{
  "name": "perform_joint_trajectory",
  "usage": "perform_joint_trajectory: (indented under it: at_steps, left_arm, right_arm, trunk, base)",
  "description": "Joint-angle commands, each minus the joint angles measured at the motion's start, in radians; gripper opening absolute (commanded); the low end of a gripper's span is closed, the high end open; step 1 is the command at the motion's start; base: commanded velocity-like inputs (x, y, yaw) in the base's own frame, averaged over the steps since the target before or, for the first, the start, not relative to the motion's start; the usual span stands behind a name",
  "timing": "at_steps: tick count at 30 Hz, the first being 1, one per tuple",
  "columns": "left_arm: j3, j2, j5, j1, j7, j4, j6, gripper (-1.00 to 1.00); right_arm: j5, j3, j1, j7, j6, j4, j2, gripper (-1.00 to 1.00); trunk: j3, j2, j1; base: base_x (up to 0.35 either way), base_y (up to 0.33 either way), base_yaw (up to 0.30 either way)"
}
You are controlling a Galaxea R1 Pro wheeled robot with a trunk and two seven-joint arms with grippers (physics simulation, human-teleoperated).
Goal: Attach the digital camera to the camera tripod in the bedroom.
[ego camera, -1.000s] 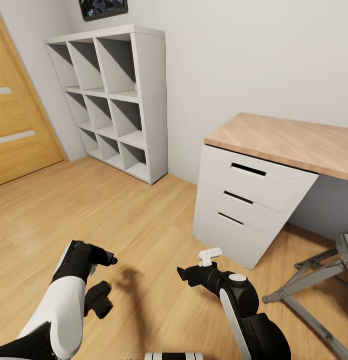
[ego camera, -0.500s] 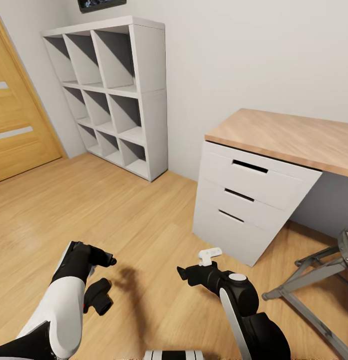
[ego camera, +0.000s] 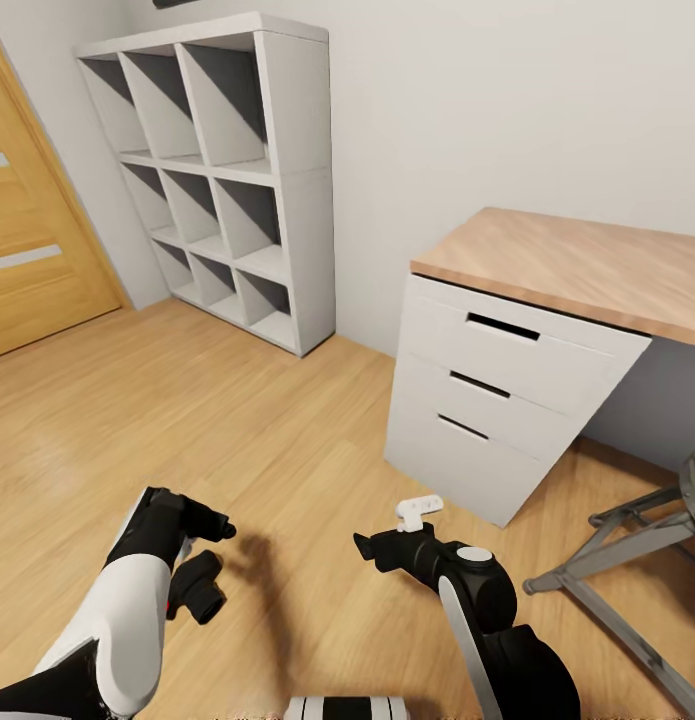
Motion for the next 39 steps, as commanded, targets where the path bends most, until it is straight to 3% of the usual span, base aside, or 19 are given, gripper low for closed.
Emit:
perform_joint_trajectory:
  at_steps: [1,17,27,39]
  left_arm:
    - [0.004,-0.001,0.004,-0.001,0.000,-0.001,-0.004,1.00]
    - [-0.016,0.009,-0.014,-0.030,-0.043,0.056,-0.003,1.00]
    - [-0.119,0.026,-0.038,-0.089,-0.090,0.149,-0.001,1.00]
    - [-0.149,0.035,-0.047,-0.135,-0.099,0.201,0.000,1.00]
  right_arm:
    - [-0.001,0.000,-0.001,0.001,0.005,-0.001,0.000,1.00]
    - [-0.001,0.000,0.000,0.001,0.005,-0.001,0.001,1.00]
    - [-0.001,0.000,0.000,0.001,0.005,-0.002,0.000,1.00]
    - [-0.001,0.000,-0.001,0.001,0.004,-0.002,0.000,1.00]
  trunk:
    - [-0.002,0.000,0.000]
    - [-0.027,0.000,0.000]
    - [-0.042,0.000,0.000]
    - [-0.060,0.000,0.000]
  base:
    - [0.000,0.000,0.000]
    - [0.000,0.000,0.000]
    - [0.000,0.000,0.000]
    - [0.000,0.000,0.000]
